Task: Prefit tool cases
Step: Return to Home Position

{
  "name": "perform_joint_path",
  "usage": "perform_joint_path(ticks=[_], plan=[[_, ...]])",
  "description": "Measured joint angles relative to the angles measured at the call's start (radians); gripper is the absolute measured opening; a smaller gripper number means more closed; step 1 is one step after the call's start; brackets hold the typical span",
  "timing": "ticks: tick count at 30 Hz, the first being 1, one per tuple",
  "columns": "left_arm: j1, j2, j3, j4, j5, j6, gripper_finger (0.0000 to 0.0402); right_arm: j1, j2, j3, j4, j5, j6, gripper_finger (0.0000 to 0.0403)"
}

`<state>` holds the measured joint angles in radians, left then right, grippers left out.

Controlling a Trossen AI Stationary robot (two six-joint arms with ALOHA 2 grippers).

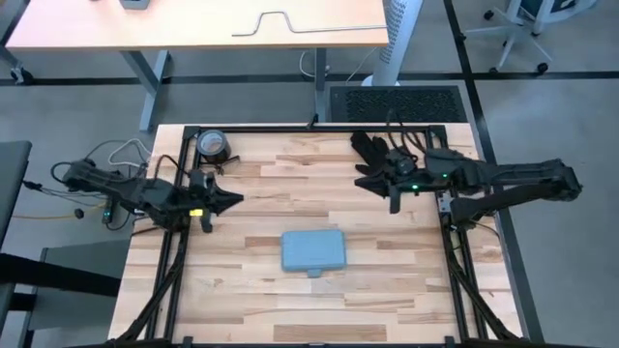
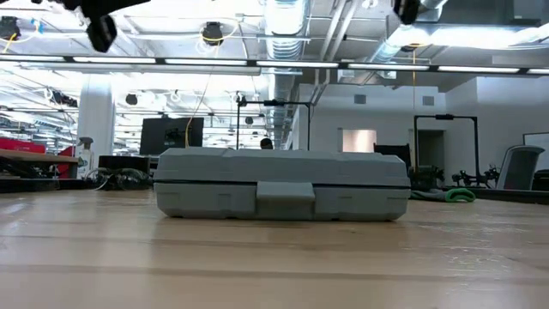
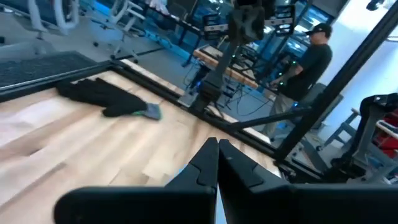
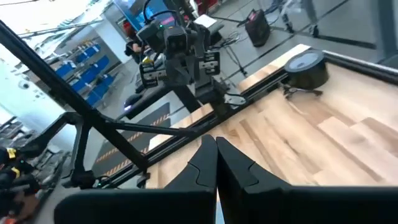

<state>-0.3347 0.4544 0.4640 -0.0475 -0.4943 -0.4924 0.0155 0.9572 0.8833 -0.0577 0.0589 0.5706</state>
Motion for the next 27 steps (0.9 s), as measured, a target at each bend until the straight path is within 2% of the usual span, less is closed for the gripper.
perform_joint_path(ticks=[5,13,19,27], plan=[[0.000,-0.131,0.000,-0.153,-0.016,0.001,0.0000,0.024,-0.063,0.000,-0.100,0.058,-0.020,0.0007],[0.000,-0.270,0.000,-0.341,-0.037,-0.002,0.0000,0.074,-0.170,0.000,-0.185,0.179,-0.057,0.0007],[0.000,-0.361,-0.005,-0.434,-0.057,-0.028,0.0000,0.121,-0.253,0.000,-0.243,0.285,-0.059,0.0007],[0.000,-0.453,-0.090,-0.454,-0.061,-0.075,0.0000,0.218,-0.303,-0.028,-0.280,0.421,-0.055,0.0007]])
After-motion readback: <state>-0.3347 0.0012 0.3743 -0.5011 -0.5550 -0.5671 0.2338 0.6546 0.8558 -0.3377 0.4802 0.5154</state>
